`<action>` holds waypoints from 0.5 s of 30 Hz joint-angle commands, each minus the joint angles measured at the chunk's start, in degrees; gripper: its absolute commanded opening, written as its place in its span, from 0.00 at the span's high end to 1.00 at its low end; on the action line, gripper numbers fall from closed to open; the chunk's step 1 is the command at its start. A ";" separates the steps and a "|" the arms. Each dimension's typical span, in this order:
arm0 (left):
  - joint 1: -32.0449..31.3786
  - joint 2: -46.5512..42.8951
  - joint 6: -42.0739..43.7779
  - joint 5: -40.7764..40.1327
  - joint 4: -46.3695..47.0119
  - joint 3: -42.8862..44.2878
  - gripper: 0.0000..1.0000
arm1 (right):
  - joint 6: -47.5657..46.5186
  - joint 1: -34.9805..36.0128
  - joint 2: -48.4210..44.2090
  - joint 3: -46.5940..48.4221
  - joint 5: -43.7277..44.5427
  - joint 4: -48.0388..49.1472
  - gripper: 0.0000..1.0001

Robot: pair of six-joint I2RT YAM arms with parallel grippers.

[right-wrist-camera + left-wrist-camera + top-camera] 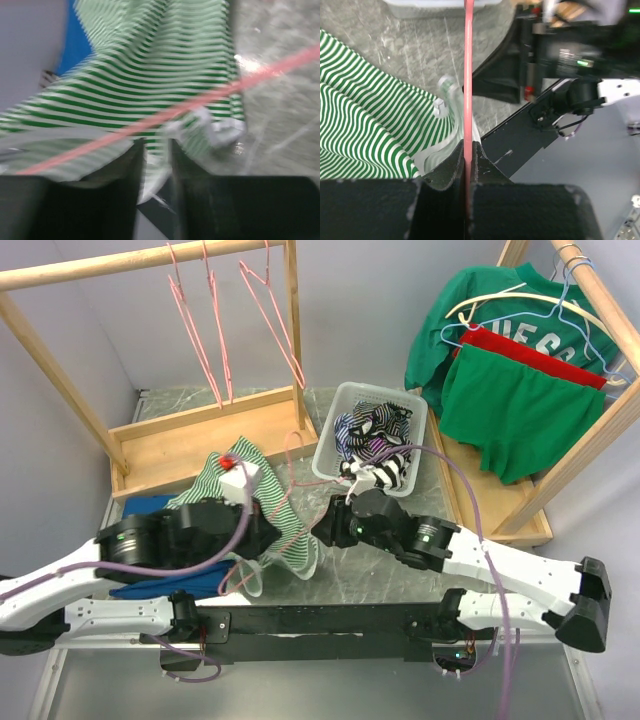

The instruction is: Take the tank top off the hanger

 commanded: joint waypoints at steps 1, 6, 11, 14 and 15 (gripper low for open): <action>-0.24 2.81 0.58 1.98 4.68 1.02 0.99 | -0.54 3.55 -6.20 4.22 11.79 -0.90 0.52; -0.24 4.83 0.31 4.17 5.65 0.14 0.99 | -6.51 4.00 -11.57 6.32 14.17 0.33 0.44; -0.24 7.28 0.84 5.94 7.23 -0.57 0.99 | -12.04 4.17 -9.82 10.46 14.00 1.47 0.43; -0.24 9.22 1.28 6.02 6.44 -0.04 0.99 | -14.07 4.09 -8.85 12.21 14.43 3.41 0.43; -0.24 9.40 1.28 6.11 6.53 0.14 0.99 | -14.51 4.09 -7.81 13.61 14.70 3.15 0.43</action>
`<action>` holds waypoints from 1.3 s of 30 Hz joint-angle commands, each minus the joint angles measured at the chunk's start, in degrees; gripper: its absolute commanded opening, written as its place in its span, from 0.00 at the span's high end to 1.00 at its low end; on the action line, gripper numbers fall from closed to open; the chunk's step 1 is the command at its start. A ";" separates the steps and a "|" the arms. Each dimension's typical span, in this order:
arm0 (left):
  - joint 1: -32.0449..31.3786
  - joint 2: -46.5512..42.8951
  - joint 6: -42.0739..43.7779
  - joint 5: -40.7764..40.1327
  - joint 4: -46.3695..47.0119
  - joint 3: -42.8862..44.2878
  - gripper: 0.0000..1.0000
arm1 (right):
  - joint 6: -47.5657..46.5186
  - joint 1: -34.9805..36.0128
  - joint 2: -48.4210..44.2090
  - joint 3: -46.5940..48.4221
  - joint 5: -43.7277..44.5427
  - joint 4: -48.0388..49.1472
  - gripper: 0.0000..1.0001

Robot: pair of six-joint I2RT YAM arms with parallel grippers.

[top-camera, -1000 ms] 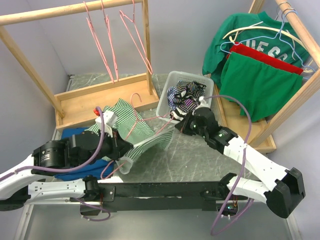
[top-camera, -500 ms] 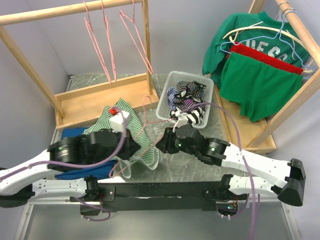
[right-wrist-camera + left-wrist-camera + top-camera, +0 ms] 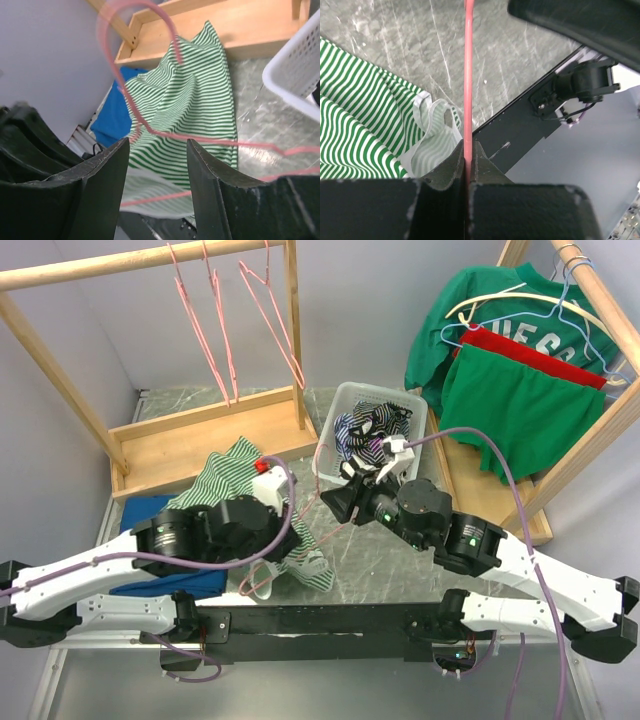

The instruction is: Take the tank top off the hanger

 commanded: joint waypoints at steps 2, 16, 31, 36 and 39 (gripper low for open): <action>-0.24 1.43 1.26 2.55 4.36 0.44 0.99 | -5.55 0.37 3.13 5.30 2.42 2.31 0.43; -0.24 -1.12 1.44 3.44 5.52 -0.79 0.99 | -5.56 0.28 4.37 4.25 4.87 4.25 0.90; -0.24 -4.45 -4.97 -24.13 -2.04 6.50 0.01 | 1.72 0.37 12.09 12.94 25.17 -12.26 1.00; -0.24 -6.66 -7.44 -27.24 -3.97 6.60 0.00 | 8.75 0.37 18.60 20.06 33.25 -23.06 1.00; -0.24 -5.96 -8.32 -24.61 -4.15 5.46 0.07 | 13.41 0.28 21.06 23.05 36.15 -27.46 1.00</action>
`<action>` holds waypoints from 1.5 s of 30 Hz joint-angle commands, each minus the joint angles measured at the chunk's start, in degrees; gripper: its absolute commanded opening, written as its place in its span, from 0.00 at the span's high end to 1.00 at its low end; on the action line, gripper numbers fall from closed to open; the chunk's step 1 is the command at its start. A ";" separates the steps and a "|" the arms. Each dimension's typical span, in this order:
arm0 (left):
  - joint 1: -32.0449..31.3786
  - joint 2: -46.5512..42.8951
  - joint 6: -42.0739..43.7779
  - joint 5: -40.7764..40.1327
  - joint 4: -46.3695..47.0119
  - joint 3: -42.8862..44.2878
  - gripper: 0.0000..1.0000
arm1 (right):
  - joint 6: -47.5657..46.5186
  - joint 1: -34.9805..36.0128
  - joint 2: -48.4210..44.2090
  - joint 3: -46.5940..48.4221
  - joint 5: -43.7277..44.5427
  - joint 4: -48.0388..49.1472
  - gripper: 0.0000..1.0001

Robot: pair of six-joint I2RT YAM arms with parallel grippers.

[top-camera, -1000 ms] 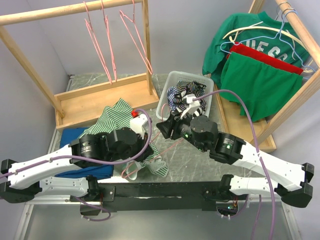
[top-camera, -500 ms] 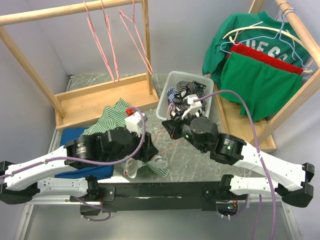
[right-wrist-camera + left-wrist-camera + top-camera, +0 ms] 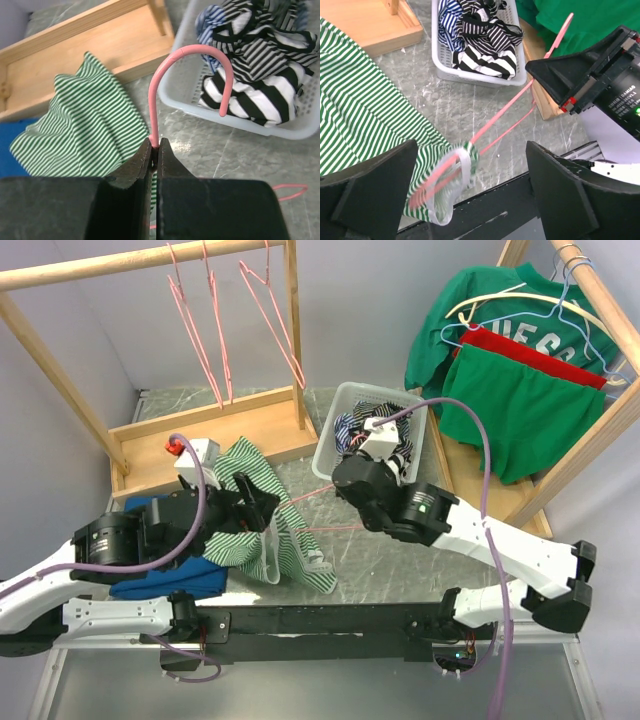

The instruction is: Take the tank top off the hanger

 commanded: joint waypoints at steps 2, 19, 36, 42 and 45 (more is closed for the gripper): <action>-0.27 2.39 -2.88 0.38 -0.72 -0.91 0.11 | 11.16 -0.20 3.71 7.21 10.68 -10.35 1.00; -0.27 8.81 -7.97 0.48 -3.79 -2.67 0.40 | 12.14 -0.99 1.70 5.90 9.28 -9.12 1.00; -0.27 5.49 -9.91 -4.53 -3.96 -3.29 0.99 | 12.66 -0.99 0.82 4.15 10.16 -12.54 1.00; -0.27 1.00 -14.11 -8.39 -12.04 -2.06 0.99 | 18.53 -0.99 -0.41 2.13 11.74 -19.04 1.00; -0.27 0.29 -16.84 -9.19 -16.79 -2.93 0.99 | 20.74 -0.99 -1.64 1.86 12.88 -21.77 1.00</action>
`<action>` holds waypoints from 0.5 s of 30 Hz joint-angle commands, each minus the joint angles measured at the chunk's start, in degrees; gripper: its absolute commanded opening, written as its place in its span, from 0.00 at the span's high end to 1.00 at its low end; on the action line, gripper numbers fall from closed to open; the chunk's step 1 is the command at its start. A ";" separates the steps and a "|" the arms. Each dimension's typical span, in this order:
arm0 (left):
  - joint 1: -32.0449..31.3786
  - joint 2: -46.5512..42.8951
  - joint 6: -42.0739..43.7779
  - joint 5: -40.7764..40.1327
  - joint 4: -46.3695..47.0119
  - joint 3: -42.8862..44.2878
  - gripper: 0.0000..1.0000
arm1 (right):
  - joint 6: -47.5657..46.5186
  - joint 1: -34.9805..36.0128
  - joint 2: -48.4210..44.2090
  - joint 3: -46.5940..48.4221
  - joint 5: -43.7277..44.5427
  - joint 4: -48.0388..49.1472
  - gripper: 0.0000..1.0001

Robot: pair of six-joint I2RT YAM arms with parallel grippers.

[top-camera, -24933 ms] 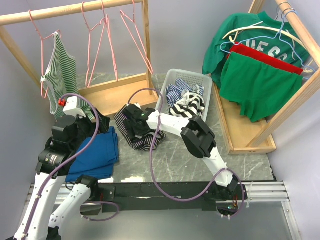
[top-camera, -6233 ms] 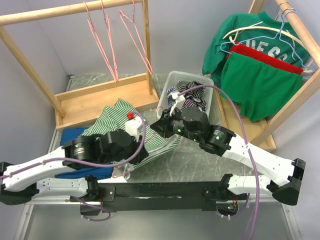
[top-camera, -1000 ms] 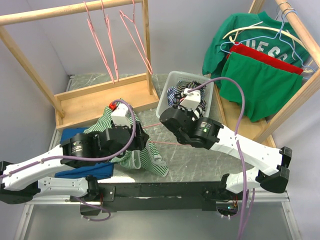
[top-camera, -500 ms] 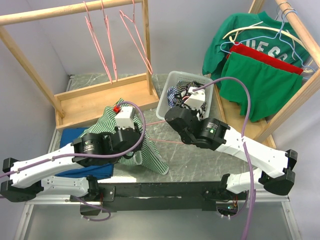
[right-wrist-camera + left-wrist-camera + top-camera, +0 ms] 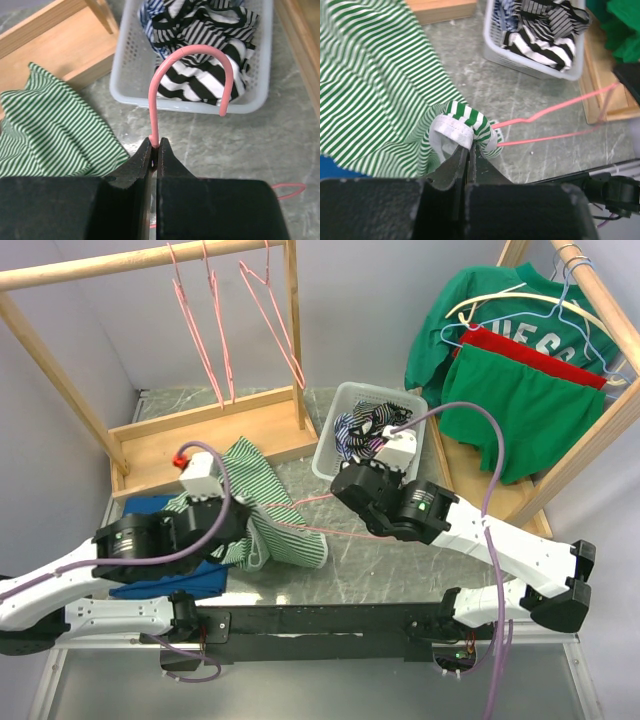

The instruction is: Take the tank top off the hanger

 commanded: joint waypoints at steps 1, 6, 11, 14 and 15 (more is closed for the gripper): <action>-0.24 -1.24 -5.03 -3.57 -7.62 0.52 0.99 | 5.84 -0.20 -4.17 -0.39 5.15 -5.54 1.00; -0.24 0.51 -8.18 -0.59 -8.15 -3.52 0.77 | 9.69 -0.55 -5.41 -0.57 8.57 -10.71 1.00; -0.24 1.48 -5.30 2.14 -2.81 -4.93 0.29 | 8.57 -0.82 -6.11 -1.09 7.70 -9.43 1.00; -0.16 1.05 -2.66 1.79 -1.56 -2.57 0.20 | 6.37 -0.82 -5.67 -1.36 6.30 -7.75 1.00; -0.24 0.17 -1.18 1.62 -0.78 -1.69 0.16 | 5.24 -0.82 -5.50 -1.45 5.77 -7.39 1.00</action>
